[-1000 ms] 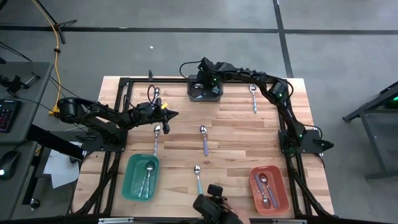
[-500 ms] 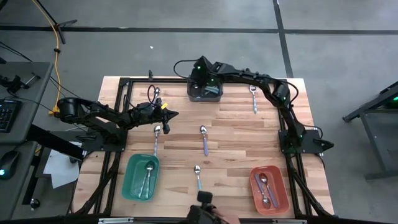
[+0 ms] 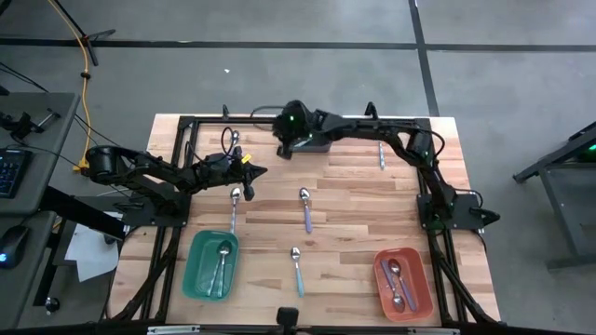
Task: Sort silverware by color (type)
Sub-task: Put the purple spoon into the orange bin
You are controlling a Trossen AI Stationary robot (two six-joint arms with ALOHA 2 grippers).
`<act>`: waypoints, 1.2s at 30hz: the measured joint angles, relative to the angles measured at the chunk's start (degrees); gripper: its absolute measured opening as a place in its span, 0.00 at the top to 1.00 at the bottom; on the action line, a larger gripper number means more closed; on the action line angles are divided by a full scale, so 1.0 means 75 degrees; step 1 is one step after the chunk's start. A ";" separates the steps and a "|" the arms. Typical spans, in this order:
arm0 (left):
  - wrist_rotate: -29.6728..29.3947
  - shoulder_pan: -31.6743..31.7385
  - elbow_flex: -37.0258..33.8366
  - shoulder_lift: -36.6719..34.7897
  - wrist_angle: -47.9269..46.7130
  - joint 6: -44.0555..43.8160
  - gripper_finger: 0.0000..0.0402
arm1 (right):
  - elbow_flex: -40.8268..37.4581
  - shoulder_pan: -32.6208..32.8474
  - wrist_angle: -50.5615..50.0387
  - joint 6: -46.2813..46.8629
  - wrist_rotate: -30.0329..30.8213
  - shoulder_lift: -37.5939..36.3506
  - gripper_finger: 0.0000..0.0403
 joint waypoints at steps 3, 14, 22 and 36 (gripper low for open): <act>-0.0006 -0.0003 0.0000 0.0000 0.0000 0.0000 1.00 | -0.0909 0.0141 0.1054 0.0370 -0.0174 -0.0105 1.00; -0.0025 -0.0026 -0.0003 0.0009 0.0058 0.0026 1.00 | -0.4162 0.0760 0.3724 0.1038 0.0123 -0.2046 1.00; -0.0006 -0.0099 -0.0006 0.0020 0.0087 0.0002 1.00 | -0.6366 0.1238 0.4759 0.1161 0.0979 -0.3783 1.00; -0.0024 -0.0137 -0.0001 0.0041 0.0144 -0.0003 1.00 | -0.9502 0.1211 0.7353 0.1397 0.0992 -0.5848 1.00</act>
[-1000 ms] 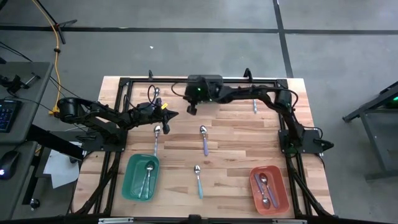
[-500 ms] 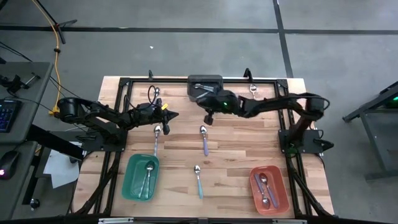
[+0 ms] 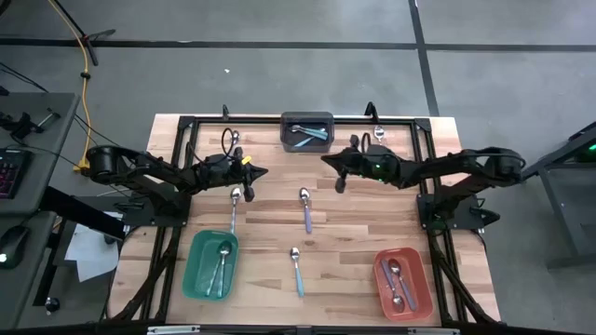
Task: Sort silverware by color (type)
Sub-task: Put the purple spoon into the orange bin
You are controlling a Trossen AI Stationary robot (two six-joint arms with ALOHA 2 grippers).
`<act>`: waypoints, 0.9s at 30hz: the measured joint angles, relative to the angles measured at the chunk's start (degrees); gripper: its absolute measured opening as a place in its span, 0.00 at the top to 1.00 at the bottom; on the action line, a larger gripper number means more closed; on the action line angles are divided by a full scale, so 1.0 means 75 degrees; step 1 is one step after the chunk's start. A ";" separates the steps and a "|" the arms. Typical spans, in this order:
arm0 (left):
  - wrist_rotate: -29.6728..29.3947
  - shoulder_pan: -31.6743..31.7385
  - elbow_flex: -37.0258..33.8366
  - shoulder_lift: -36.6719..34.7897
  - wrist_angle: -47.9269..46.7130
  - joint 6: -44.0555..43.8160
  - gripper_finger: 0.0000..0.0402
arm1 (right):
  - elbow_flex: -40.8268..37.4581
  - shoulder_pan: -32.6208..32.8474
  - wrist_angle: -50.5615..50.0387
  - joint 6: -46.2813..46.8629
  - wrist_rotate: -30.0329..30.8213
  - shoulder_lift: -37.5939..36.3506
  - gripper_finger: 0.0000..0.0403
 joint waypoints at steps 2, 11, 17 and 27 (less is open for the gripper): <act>-0.0001 0.0003 0.0001 0.0020 0.0042 0.0000 1.00 | -0.0201 0.0000 0.0024 -0.0001 -0.0010 -0.0305 1.00; 0.0025 -0.0036 0.0001 0.0044 0.0017 0.0000 1.00 | -0.0756 0.0000 -0.0182 -0.0010 -0.0010 -0.1384 1.00; 0.0021 -0.0058 0.0001 0.0047 -0.0005 0.0000 1.00 | -0.0742 0.0034 -0.0238 -0.0012 -0.0011 -0.1451 1.00; 0.0021 -0.0058 0.0001 0.0047 -0.0010 0.0000 1.00 | -0.0744 0.0035 -0.0244 0.0048 -0.0004 -0.1461 1.00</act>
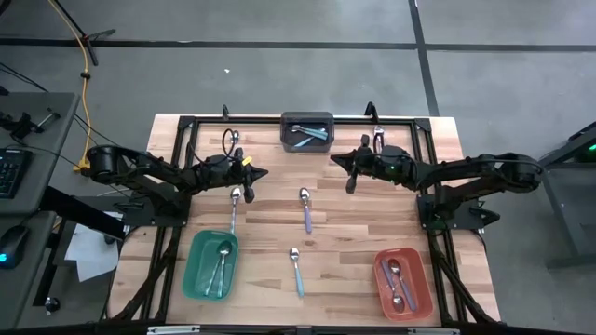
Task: Sort silverware by color (type)
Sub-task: Put the purple spoon into the orange bin
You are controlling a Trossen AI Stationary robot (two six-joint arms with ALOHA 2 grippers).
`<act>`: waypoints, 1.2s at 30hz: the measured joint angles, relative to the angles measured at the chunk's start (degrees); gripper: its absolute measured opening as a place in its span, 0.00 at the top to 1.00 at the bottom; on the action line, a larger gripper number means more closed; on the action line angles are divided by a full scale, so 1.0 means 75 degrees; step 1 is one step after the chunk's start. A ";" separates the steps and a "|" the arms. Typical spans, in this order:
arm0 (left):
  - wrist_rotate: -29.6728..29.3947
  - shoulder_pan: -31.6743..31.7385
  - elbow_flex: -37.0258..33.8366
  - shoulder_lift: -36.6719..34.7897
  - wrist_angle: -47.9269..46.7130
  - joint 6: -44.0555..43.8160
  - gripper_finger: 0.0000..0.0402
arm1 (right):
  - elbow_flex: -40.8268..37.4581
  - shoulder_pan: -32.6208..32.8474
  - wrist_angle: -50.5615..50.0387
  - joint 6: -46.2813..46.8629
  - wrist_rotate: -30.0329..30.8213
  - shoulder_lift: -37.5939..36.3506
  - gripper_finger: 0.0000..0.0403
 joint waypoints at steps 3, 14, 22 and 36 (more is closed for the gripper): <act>0.0000 0.0000 0.0000 0.0000 0.0000 0.0002 1.00 | 0.0000 0.0000 0.0066 0.0155 0.0000 -0.0003 1.00; 0.0000 0.0000 0.0000 0.0000 -0.0006 0.0000 1.00 | 0.0000 0.0029 0.0049 0.0421 -0.0181 0.0000 1.00; 0.0000 0.0000 0.0000 0.0000 -0.0012 0.0001 1.00 | 0.0000 0.0282 -0.0134 0.0418 -0.0210 0.0000 1.00; 0.0003 0.0000 0.0000 0.0000 -0.0020 0.0000 1.00 | 0.0823 0.0402 -0.2619 0.1212 -0.1793 0.0000 1.00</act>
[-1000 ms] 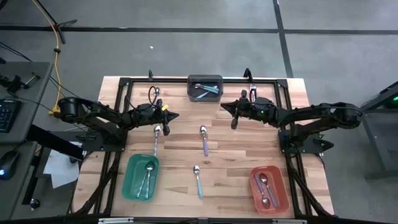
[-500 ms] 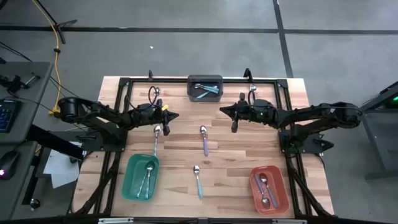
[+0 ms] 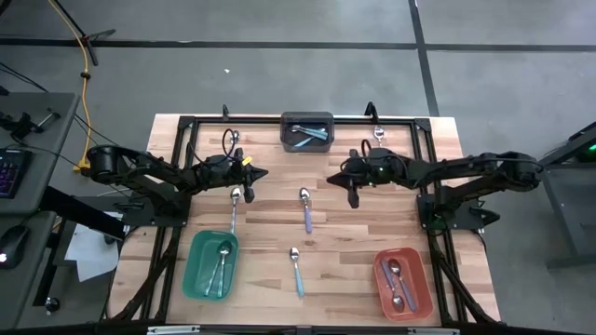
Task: Sort silverware by color (type)
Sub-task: Put the purple spoon into the orange bin
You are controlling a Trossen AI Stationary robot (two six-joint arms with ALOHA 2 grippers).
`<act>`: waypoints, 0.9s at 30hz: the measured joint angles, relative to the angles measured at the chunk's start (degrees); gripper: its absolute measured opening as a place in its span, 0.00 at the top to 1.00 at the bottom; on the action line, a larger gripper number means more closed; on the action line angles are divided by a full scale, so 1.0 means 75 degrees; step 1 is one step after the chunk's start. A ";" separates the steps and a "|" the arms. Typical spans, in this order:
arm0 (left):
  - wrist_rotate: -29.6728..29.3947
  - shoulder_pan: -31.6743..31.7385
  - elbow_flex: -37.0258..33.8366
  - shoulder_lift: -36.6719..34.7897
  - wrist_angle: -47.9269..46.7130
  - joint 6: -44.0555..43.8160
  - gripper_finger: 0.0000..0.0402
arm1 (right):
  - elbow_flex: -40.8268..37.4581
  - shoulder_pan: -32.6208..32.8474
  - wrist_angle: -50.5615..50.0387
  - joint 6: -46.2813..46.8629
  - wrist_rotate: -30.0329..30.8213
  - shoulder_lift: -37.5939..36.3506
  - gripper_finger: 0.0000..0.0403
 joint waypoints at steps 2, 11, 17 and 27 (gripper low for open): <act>0.0000 0.0000 0.0000 0.0000 0.0000 0.0001 1.00 | 0.0151 0.0053 -0.0502 0.0124 0.0005 0.0000 1.00; 0.0001 0.0000 0.0000 0.0000 0.0000 0.0221 1.00 | 0.0305 0.0622 -0.0916 0.0073 0.0162 0.0000 1.00; 0.0003 -0.0211 0.0000 0.0000 -0.0014 0.0677 1.00 | 0.0416 0.0862 -0.1000 0.0206 0.0839 0.0000 1.00; -0.1105 -0.0218 0.0232 -0.0349 -0.1256 0.0083 1.00 | 0.1421 0.1148 -0.1975 -0.0027 0.1338 0.0644 1.00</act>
